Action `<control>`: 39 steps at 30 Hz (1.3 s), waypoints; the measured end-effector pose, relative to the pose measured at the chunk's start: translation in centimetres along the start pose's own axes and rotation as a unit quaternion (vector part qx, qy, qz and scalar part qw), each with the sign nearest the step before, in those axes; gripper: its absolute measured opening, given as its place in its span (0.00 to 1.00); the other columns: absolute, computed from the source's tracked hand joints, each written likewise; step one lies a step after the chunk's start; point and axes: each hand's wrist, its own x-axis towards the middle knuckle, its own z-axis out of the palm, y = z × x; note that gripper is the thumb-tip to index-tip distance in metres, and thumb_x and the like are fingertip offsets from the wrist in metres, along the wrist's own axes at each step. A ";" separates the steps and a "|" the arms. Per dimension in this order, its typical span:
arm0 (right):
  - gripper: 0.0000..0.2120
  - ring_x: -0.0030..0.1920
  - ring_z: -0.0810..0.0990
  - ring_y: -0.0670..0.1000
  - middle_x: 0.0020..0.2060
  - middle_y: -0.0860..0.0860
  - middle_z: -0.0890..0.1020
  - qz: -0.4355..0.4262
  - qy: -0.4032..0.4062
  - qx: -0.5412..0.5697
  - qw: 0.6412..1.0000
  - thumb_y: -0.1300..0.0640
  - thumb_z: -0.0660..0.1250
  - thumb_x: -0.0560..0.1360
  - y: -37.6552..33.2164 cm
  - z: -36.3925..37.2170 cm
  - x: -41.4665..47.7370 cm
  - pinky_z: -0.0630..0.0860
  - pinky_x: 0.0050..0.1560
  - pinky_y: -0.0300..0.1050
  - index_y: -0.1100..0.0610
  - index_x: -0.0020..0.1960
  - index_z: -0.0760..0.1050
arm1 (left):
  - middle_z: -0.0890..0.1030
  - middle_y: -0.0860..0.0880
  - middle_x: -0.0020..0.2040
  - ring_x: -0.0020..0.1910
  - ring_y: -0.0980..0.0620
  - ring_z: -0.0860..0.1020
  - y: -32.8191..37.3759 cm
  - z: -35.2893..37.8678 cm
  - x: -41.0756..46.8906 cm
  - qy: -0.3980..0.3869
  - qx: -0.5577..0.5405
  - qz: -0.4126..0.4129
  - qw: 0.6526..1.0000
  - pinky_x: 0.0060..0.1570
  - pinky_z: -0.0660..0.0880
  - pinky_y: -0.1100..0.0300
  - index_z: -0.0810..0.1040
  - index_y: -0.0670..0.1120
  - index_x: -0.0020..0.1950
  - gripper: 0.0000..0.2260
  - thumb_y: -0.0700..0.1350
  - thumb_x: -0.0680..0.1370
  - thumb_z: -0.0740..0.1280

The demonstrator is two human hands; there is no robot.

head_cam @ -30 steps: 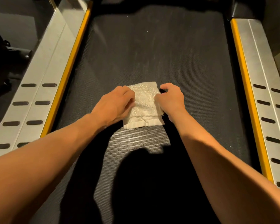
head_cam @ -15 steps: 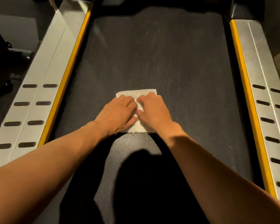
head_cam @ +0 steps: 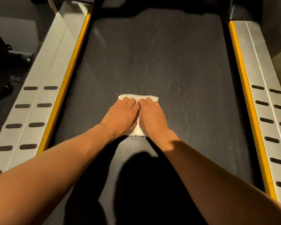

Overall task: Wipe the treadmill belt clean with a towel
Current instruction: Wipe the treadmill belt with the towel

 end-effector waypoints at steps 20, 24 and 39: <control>0.15 0.56 0.70 0.59 0.55 0.56 0.73 0.062 -0.012 0.020 0.998 0.64 0.57 0.79 3.5 -1.7 -0.4 0.73 0.50 0.53 0.55 0.63 0.70 | 0.74 0.44 0.42 0.40 0.43 0.73 2.4 -0.1 1.8 -0.029 -0.004 0.001 1.000 0.34 0.71 0.52 0.75 0.41 0.48 0.09 0.47 0.77 0.62; 0.14 0.56 0.71 0.59 0.55 0.56 0.73 0.047 -0.015 0.007 0.999 0.63 0.57 0.80 3.6 -1.5 -2.1 0.73 0.51 0.53 0.55 0.63 0.70 | 0.74 0.44 0.46 0.44 0.43 0.73 2.4 0.0 1.7 -0.043 -0.011 0.024 0.999 0.36 0.74 0.50 0.74 0.41 0.51 0.11 0.48 0.80 0.59; 0.16 0.62 0.69 0.58 0.66 0.53 0.70 0.035 0.015 -0.083 0.996 0.57 0.56 0.80 3.8 -1.8 -2.5 0.65 0.58 0.51 0.56 0.67 0.69 | 0.71 0.46 0.55 0.56 0.45 0.72 4.9 -1.0 2.4 -0.083 -0.062 -0.043 0.994 0.41 0.73 0.51 0.69 0.43 0.63 0.14 0.47 0.79 0.59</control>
